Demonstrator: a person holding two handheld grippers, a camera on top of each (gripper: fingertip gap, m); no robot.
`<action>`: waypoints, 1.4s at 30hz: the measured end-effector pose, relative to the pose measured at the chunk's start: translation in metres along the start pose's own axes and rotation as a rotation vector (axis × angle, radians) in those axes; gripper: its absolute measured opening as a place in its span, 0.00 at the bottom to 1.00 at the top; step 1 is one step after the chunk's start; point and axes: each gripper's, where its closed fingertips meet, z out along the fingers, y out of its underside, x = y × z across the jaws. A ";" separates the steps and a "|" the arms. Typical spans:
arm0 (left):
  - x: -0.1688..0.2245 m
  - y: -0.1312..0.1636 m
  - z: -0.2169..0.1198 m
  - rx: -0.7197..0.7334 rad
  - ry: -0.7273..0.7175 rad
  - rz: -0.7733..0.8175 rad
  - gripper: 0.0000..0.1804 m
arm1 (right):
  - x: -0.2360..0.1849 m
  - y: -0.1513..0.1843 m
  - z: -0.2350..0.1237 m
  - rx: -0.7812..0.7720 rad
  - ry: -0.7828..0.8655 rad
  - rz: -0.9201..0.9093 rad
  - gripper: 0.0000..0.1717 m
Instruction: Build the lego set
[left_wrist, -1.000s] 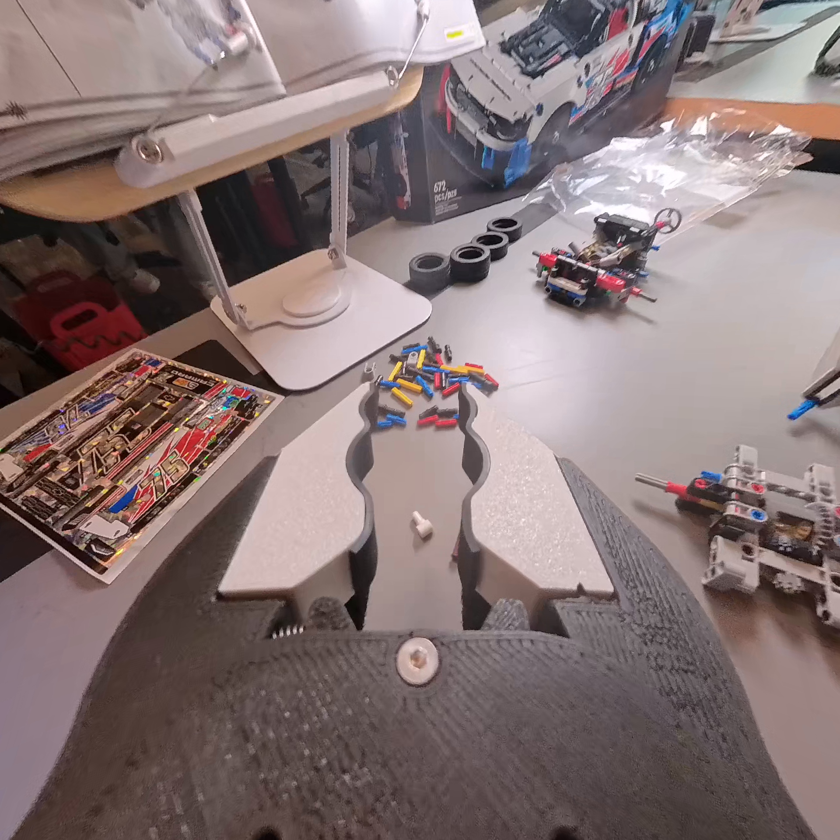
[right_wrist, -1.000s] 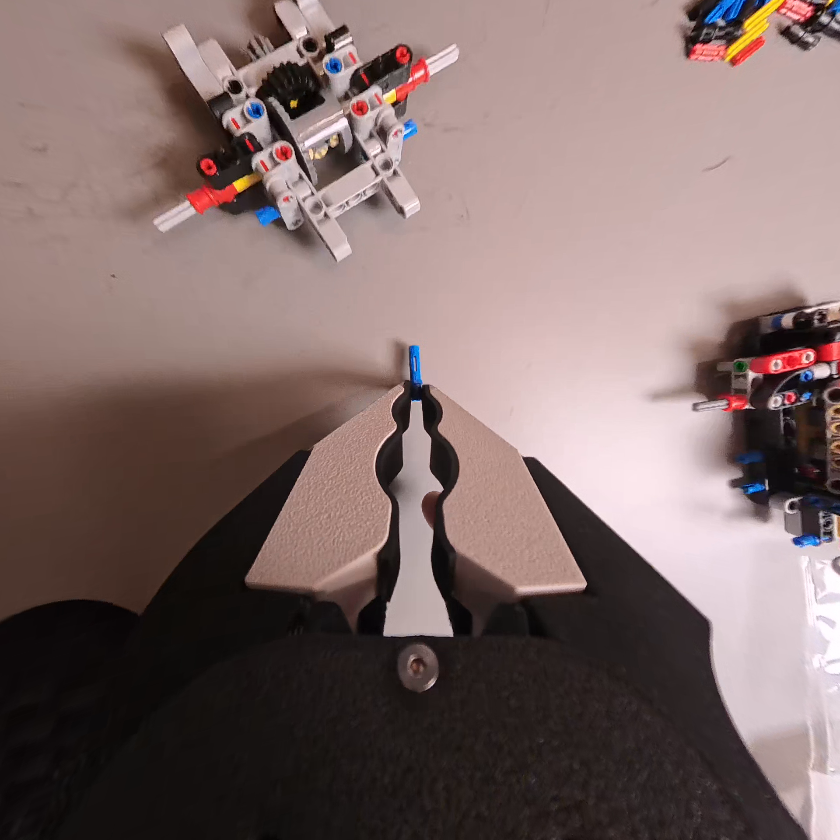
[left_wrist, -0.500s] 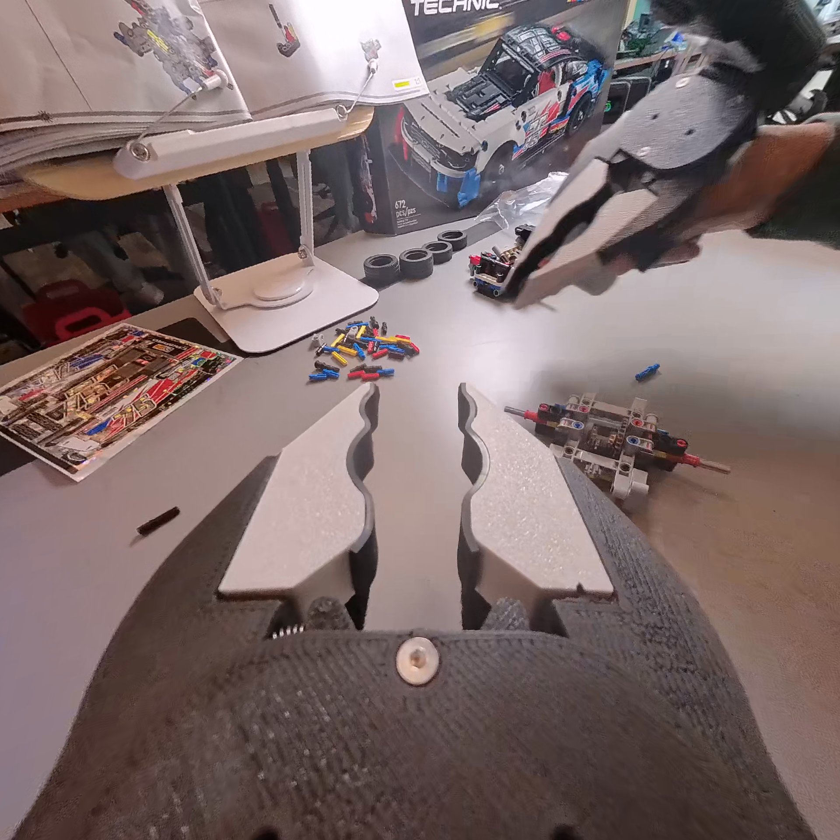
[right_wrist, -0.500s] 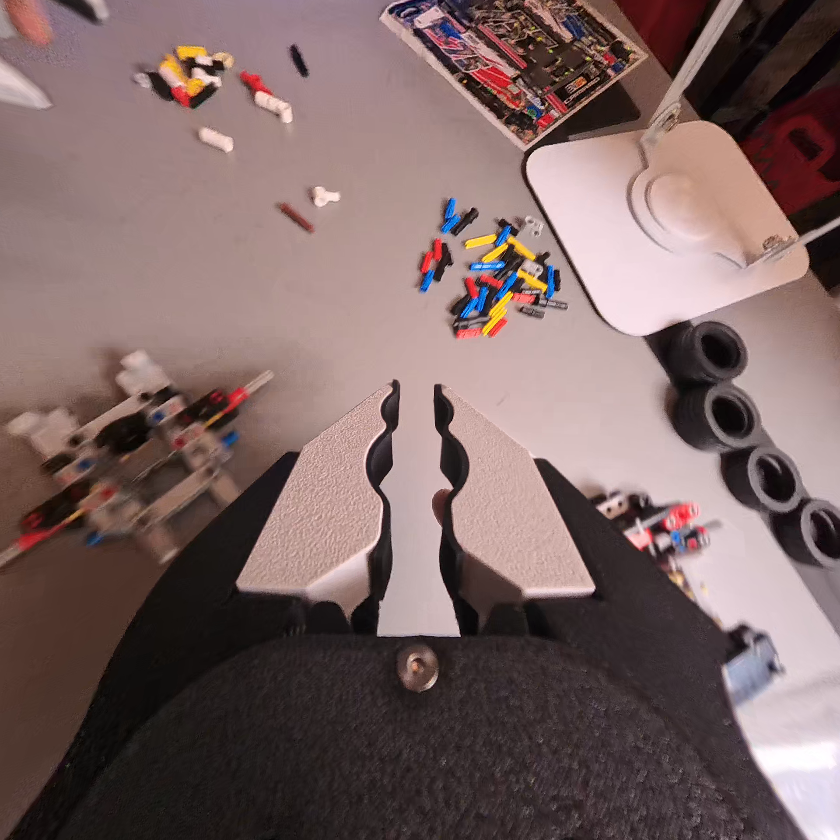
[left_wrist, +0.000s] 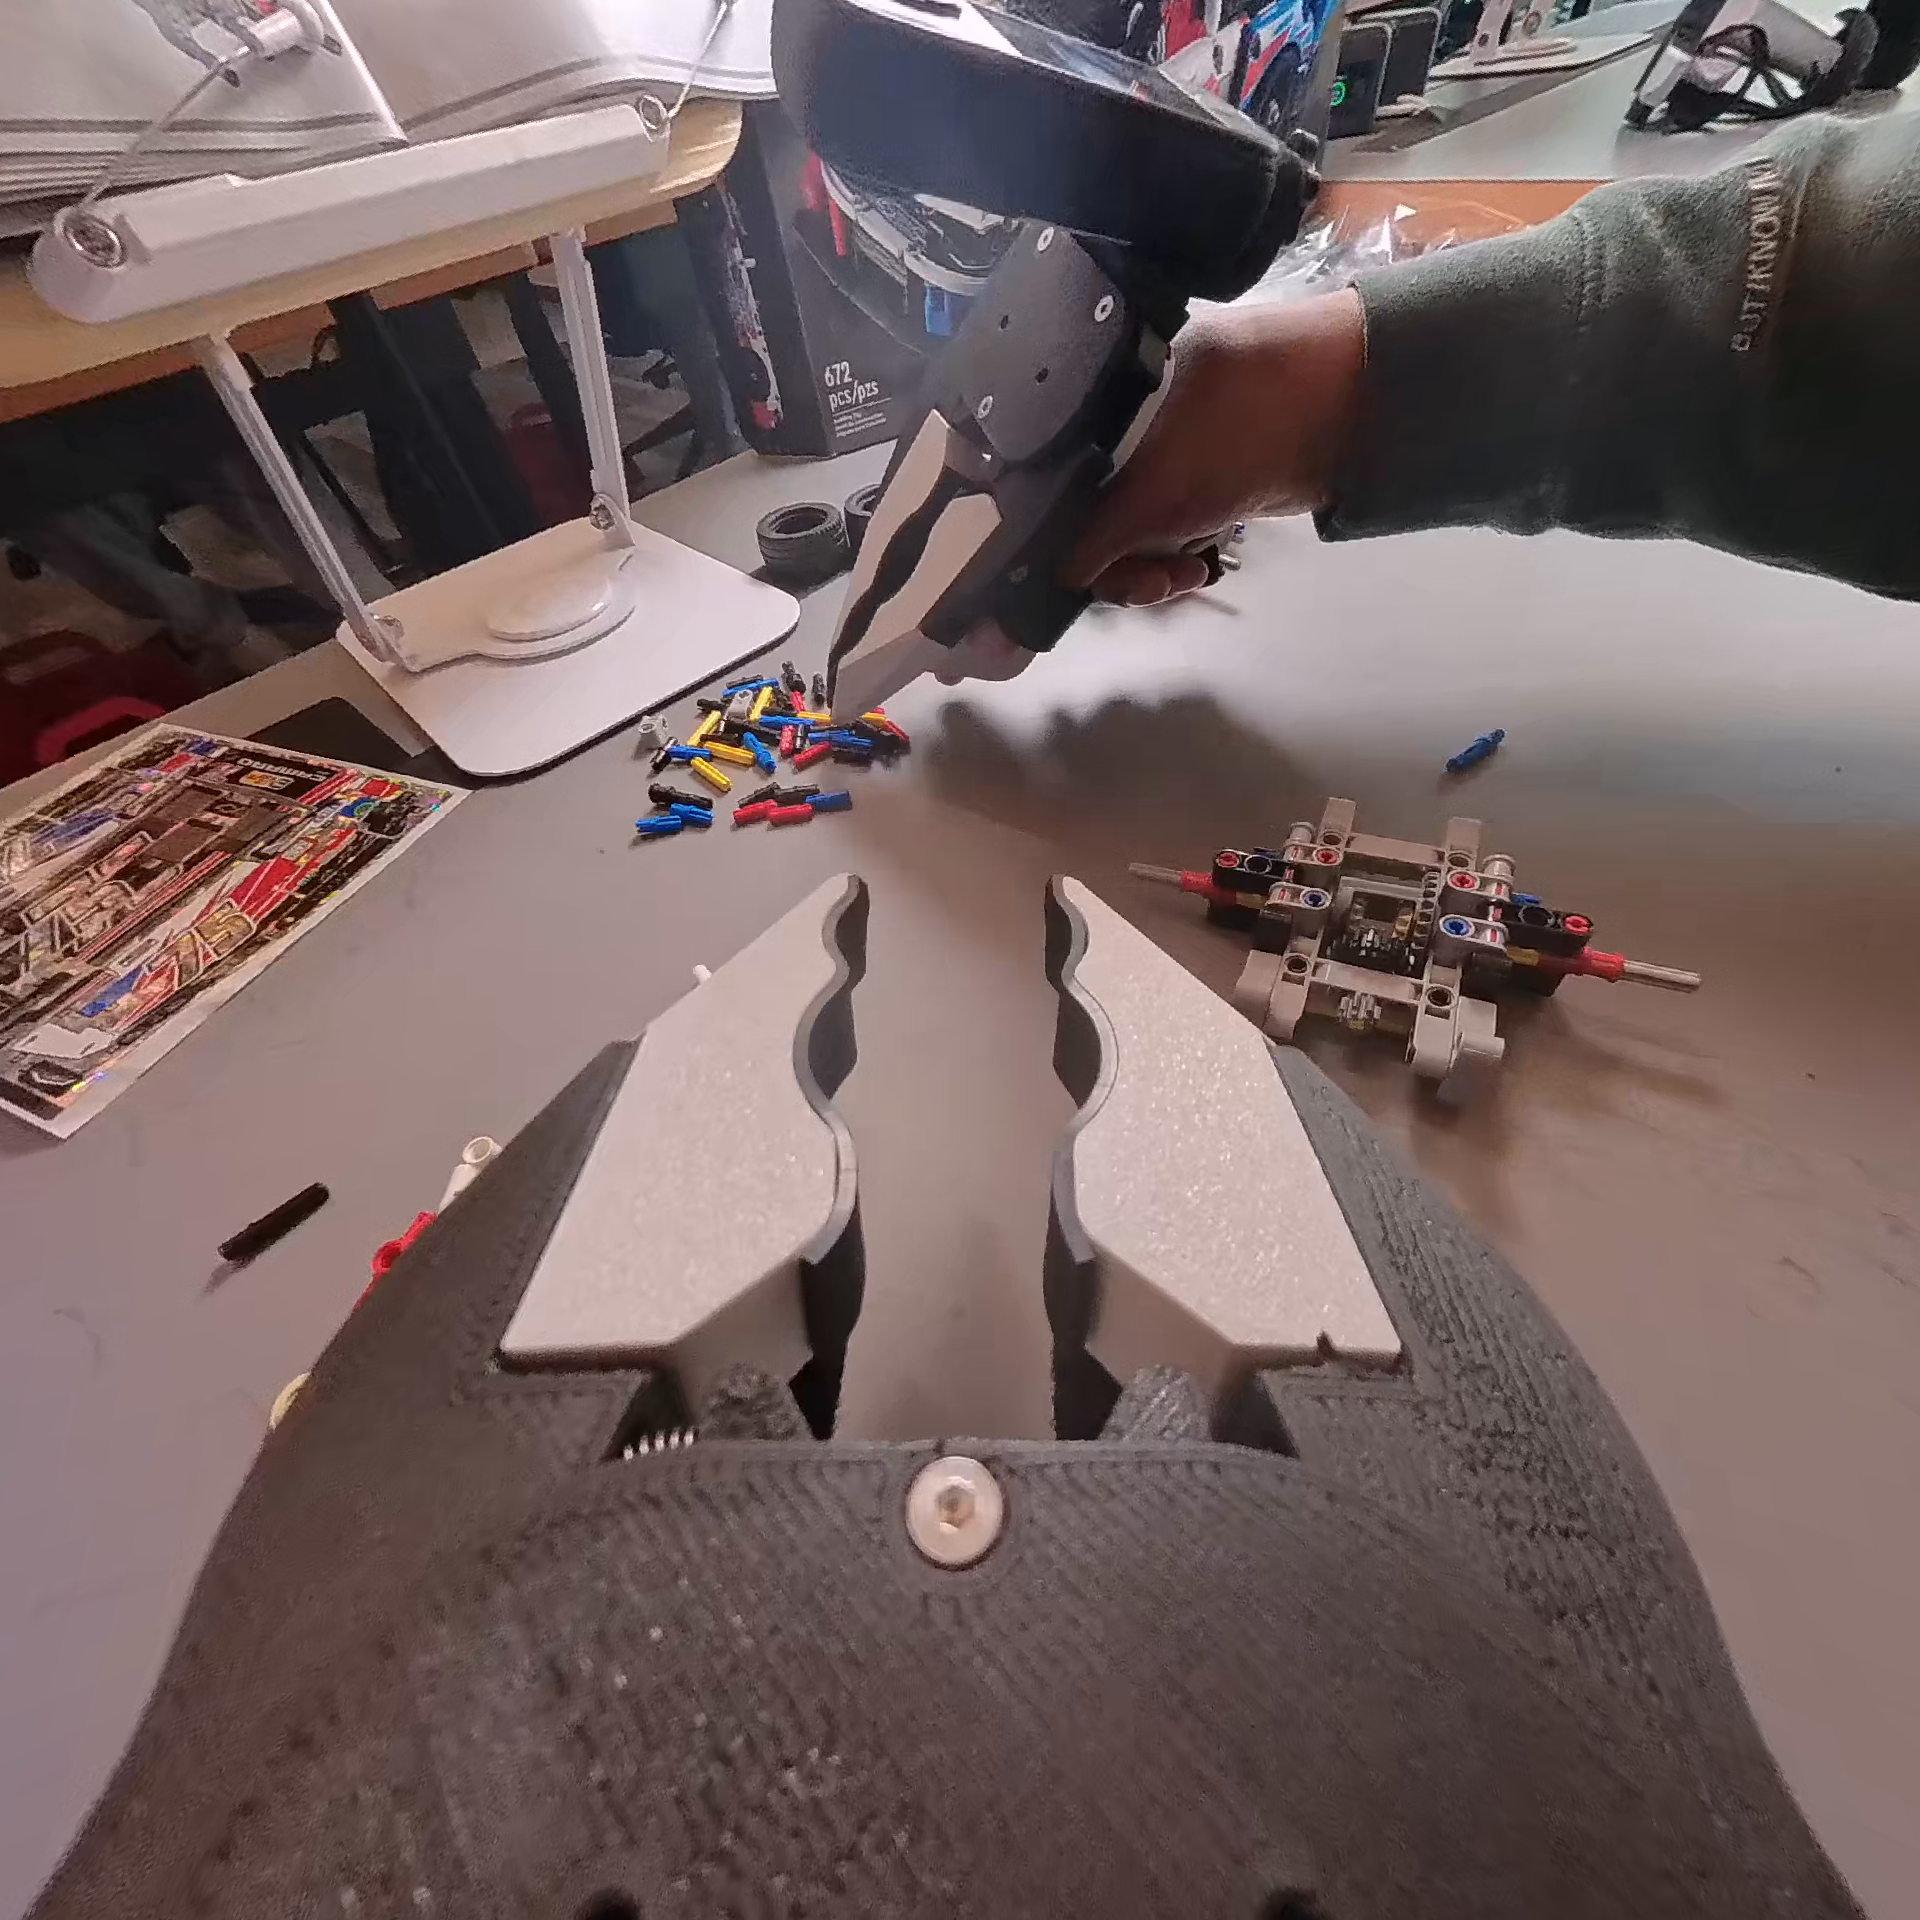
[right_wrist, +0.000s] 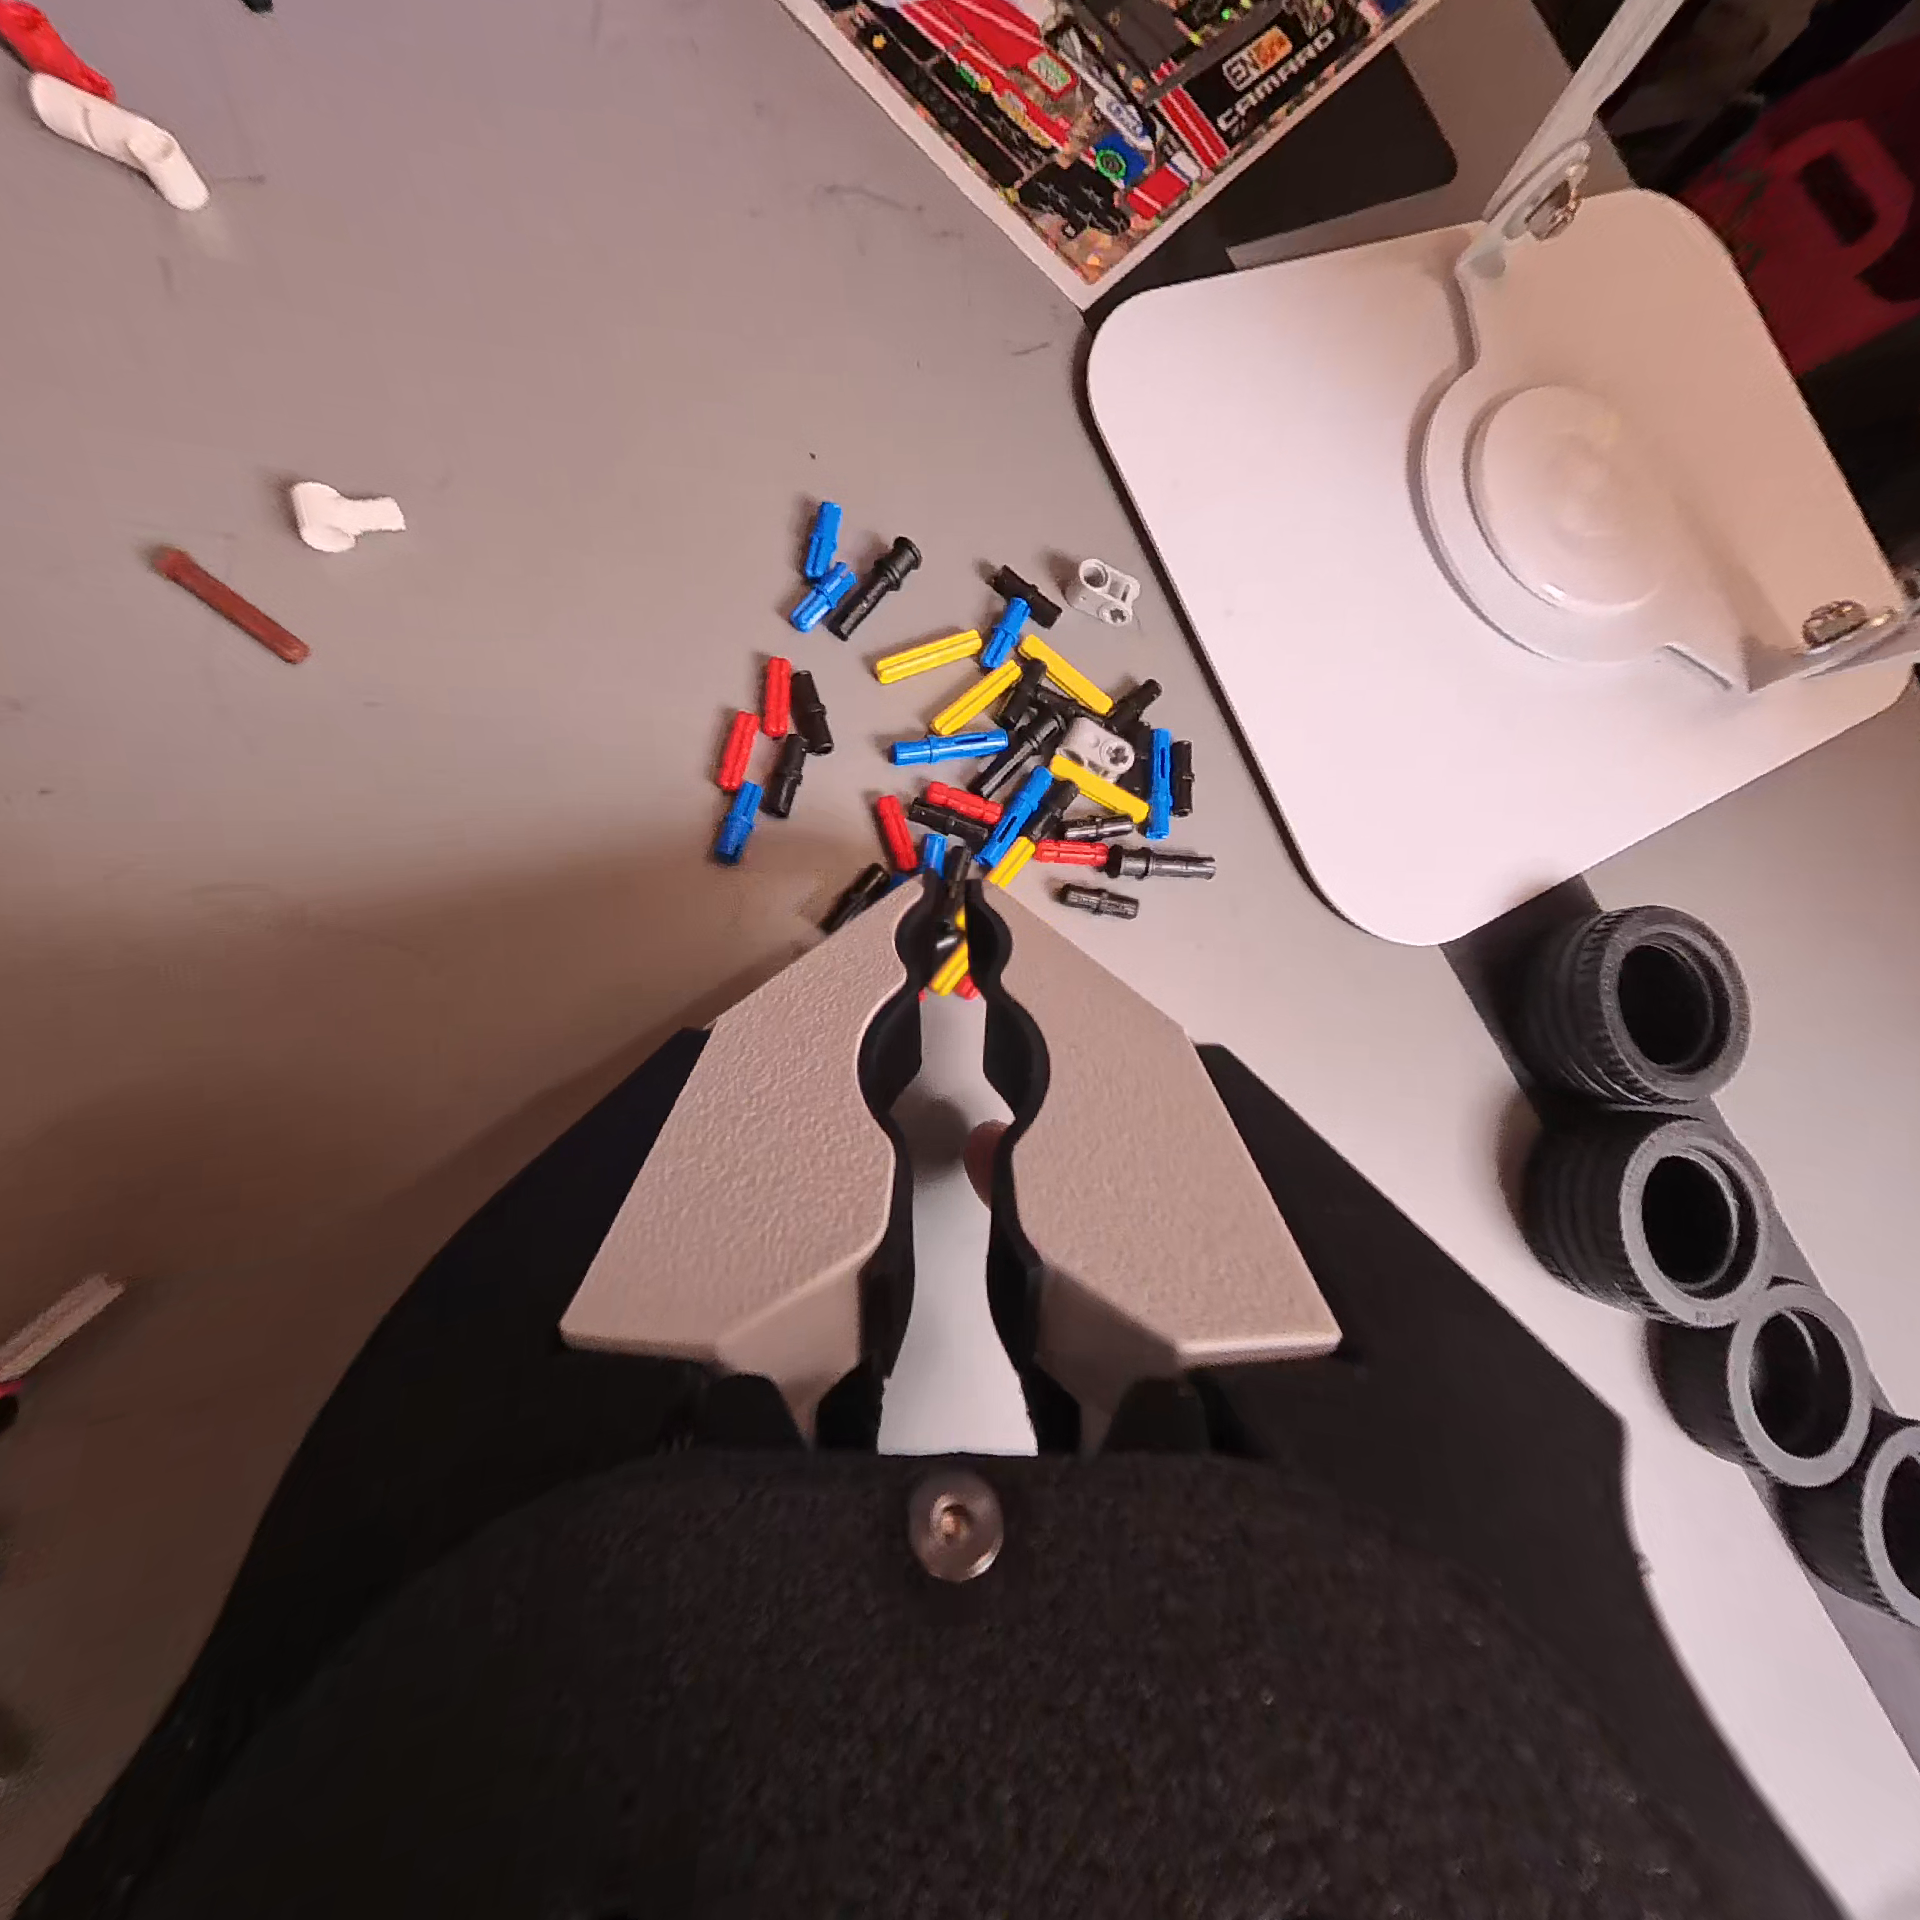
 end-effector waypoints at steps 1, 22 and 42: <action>-0.002 0.000 0.000 0.000 -0.002 -0.003 0.18 | 0.001 0.002 0.002 -0.013 -0.007 -0.001 0.02; -0.009 0.006 0.000 -0.022 0.004 -0.020 0.18 | 0.012 -0.009 0.018 -0.067 -0.074 0.004 0.03; -0.008 0.005 -0.001 -0.021 0.016 -0.031 0.18 | 0.012 -0.012 0.015 -0.117 -0.032 -0.231 0.06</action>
